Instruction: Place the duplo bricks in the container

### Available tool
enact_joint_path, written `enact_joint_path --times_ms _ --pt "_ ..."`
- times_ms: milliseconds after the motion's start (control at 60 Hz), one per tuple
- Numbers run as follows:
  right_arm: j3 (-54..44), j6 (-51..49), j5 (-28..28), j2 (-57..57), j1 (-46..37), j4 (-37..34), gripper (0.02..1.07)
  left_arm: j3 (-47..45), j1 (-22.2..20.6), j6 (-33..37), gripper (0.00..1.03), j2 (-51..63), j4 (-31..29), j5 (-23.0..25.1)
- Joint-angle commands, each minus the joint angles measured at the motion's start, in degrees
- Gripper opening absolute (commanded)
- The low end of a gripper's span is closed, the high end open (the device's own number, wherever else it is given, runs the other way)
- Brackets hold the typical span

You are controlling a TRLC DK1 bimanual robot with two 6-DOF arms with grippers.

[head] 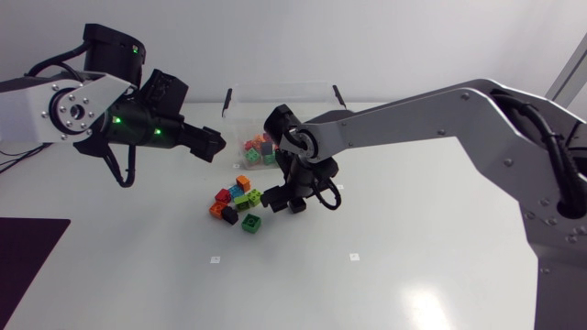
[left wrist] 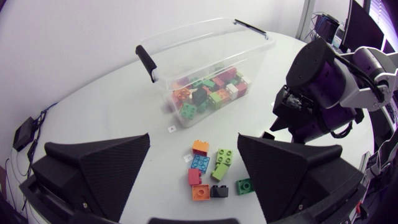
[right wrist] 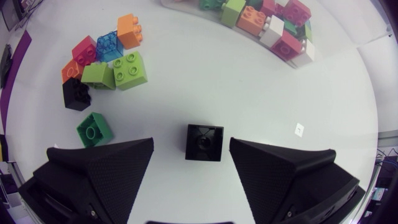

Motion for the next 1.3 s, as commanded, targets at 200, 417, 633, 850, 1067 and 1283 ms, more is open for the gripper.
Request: enact_joint_path --times_ms 200,417,633,850,1067,1283 --pt "1.04 -0.60 -1.39 3.24 -0.40 -1.64 0.74 -2.13 0.68 2.18 0.98 -1.70 -1.68 0.53" --pt "0.25 -0.60 -2.45 3.16 -0.84 -0.32 0.55 -3.45 0.86 5.79 0.98 -2.32 -3.52 0.62" --pt "-0.71 -0.95 -3.33 2.45 -1.98 0.64 0.41 -4.85 2.61 9.74 0.98 -2.93 -5.19 0.71" --pt "-3.17 -1.65 -3.59 -0.62 -3.30 0.82 0.40 -7.49 4.55 15.54 0.98 -3.20 -8.71 2.47" --pt "-5.37 -2.62 -3.59 -6.77 -4.53 -0.50 0.40 -11.88 3.84 20.38 0.98 -1.97 -9.67 2.38" --pt "-5.46 -3.32 -3.94 -13.19 -6.38 -2.61 0.40 -13.55 4.11 23.19 0.98 6.65 -5.98 -1.40"
